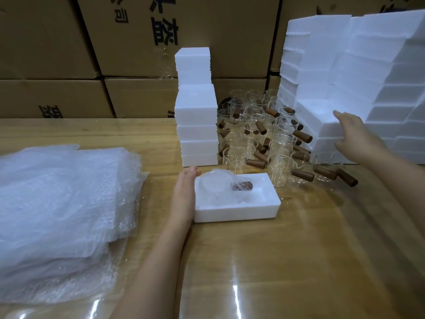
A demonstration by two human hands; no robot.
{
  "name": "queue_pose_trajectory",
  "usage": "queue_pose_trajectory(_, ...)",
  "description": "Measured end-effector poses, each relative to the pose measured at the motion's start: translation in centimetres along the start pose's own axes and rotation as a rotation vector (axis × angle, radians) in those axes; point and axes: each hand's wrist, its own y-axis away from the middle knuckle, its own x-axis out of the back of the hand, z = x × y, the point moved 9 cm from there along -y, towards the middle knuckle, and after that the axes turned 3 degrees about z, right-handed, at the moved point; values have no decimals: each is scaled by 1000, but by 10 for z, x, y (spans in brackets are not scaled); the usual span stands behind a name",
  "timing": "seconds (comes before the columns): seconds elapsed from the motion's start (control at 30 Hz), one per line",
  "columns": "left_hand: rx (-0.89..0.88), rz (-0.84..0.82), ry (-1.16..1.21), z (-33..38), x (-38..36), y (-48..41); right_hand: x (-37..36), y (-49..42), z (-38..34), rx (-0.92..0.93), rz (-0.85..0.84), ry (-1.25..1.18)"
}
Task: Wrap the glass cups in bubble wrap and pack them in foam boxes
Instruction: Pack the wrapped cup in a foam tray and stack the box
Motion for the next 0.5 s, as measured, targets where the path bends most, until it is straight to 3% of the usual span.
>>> queue_pose_trajectory(0.33, 1, -16, -10, 0, -1, 1, 27, 15, -21, 10, 101, -27)
queue_pose_trajectory(0.5, 6, 3, -11, 0, 1, 0, 67, 55, -54, 62, 307, -116)
